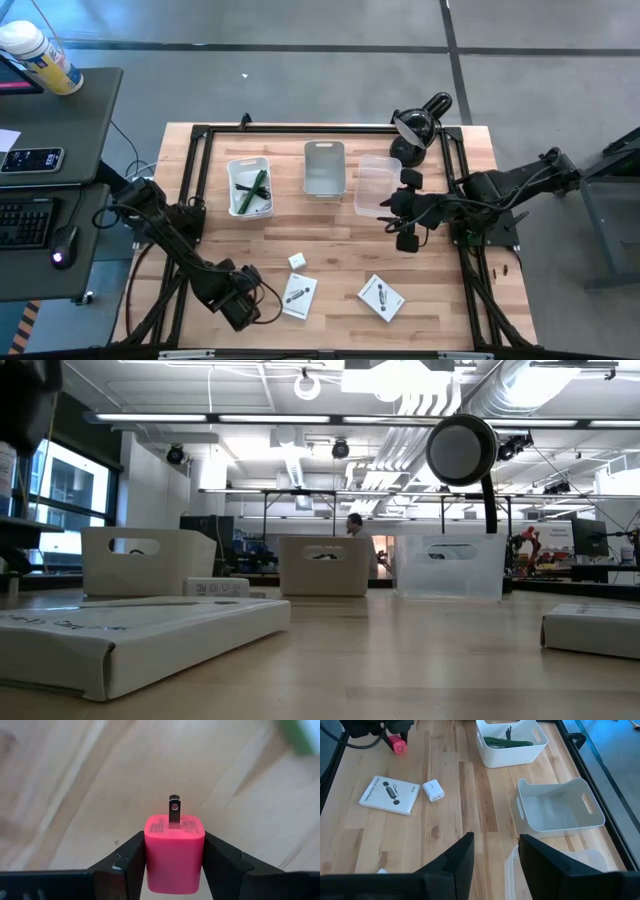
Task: Pick and place items into bin
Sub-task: Put the pink charger adapter into the gray bin
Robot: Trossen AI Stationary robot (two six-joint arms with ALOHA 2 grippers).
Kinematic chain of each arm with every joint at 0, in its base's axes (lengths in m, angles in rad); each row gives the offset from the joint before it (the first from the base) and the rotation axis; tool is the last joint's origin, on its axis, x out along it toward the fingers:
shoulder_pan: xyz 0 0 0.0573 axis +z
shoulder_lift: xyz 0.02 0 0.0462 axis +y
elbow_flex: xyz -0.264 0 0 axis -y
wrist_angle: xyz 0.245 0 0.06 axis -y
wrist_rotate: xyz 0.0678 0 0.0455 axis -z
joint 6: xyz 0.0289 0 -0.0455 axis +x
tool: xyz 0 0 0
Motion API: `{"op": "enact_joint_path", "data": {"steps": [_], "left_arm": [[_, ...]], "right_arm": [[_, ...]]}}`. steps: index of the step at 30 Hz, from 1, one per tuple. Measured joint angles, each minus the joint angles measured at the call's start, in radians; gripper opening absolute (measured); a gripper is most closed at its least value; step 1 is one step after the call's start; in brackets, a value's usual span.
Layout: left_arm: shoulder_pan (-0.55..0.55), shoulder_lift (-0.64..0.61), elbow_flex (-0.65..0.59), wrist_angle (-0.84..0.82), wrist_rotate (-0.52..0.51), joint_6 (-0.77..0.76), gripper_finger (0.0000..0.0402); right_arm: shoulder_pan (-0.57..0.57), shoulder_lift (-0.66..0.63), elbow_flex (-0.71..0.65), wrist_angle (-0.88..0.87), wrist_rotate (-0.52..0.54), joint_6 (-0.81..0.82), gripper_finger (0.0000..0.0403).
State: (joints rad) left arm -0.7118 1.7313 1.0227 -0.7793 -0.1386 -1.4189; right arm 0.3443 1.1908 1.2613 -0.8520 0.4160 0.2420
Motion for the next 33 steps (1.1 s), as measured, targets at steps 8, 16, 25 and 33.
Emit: {"op": "enact_joint_path", "data": {"steps": [8, 16, 25, 33], "left_arm": [[0.080, 0.000, 0.145, -0.200, -0.109, 0.162, 0.0156], [0.224, 0.000, 0.373, -0.386, -0.310, 0.460, 0.0156], [0.398, 0.000, 0.558, -0.414, -0.488, 0.862, 0.0156], [0.554, -0.001, 0.587, -0.328, -0.510, 1.199, 0.0142]], "right_arm": [[0.000, 0.000, 0.000, 0.000, 0.003, 0.001, 0.0145], [0.000, 0.000, 0.000, 0.000, 0.000, 0.011, 0.0145], [0.003, 0.000, 0.000, -0.002, -0.047, 0.017, 0.0145], [0.005, 0.000, 0.000, -0.049, -0.107, 0.046, 0.0145]]}}
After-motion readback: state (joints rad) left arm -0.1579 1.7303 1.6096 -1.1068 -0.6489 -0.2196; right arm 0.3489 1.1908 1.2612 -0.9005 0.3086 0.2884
